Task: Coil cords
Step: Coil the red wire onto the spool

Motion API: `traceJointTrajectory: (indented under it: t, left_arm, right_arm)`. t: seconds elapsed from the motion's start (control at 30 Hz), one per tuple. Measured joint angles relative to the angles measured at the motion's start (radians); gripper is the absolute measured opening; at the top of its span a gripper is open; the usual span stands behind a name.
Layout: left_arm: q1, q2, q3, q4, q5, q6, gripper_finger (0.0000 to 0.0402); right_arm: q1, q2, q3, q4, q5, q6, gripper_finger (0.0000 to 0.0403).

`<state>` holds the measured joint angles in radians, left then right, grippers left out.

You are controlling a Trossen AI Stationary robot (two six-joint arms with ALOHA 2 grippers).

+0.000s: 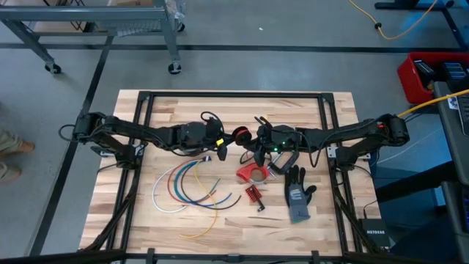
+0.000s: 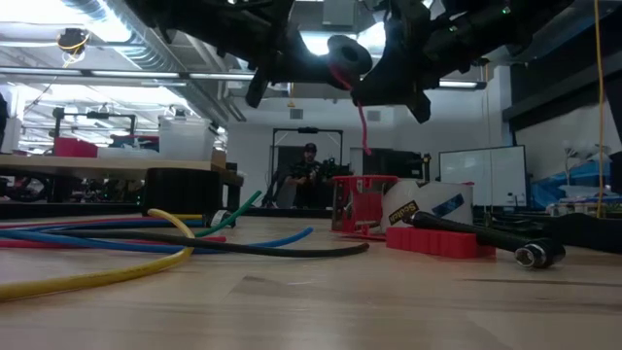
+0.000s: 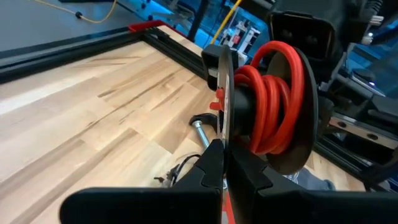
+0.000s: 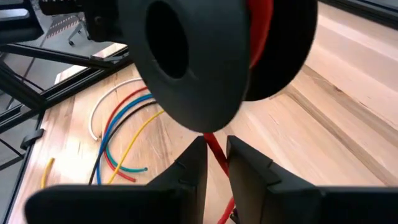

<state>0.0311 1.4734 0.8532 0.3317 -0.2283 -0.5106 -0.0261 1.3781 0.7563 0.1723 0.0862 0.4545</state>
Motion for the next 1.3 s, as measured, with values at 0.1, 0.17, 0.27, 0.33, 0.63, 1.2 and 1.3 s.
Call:
traceJointTrajectory:
  t: [0.1, 0.17, 0.27, 0.33, 0.63, 1.2, 1.3]
  left_arm:
    - [0.000, 0.000, 0.000, -0.012, 0.000, -0.011, 0.0000]
    - [-0.001, 0.000, 0.000, -0.019, 0.001, -0.010, 0.0000]
    - [-0.001, 0.000, 0.000, -0.018, 0.001, -0.005, 0.0000]
    - [-0.001, 0.000, 0.000, -0.019, 0.001, -0.005, 0.0000]
    - [-0.001, 0.000, 0.000, -0.142, 0.001, 0.005, 0.0000]
    - [-0.001, -0.126, 0.000, -0.329, -0.044, 0.071, 0.0000]
    - [-0.001, -0.126, 0.000, -0.332, -0.044, 0.092, 0.0000]
  right_arm:
    - [0.000, 0.000, 0.000, -0.013, 0.000, 0.000, 0.0064]
    - [0.000, 0.000, 0.000, -0.030, 0.000, 0.000, 0.0064]
    - [0.000, 0.000, 0.000, -0.061, 0.000, -0.001, 0.0064]
    - [0.000, 0.000, 0.000, -0.080, 0.000, 0.000, 0.0065]
    - [0.000, 0.000, 0.000, -0.185, 0.000, -0.015, 0.0065]
    - [0.000, 0.000, 0.000, -0.287, 0.021, -0.043, 0.0065]
    - [0.000, 0.000, 0.000, -0.282, 0.028, -0.043, 0.0065]
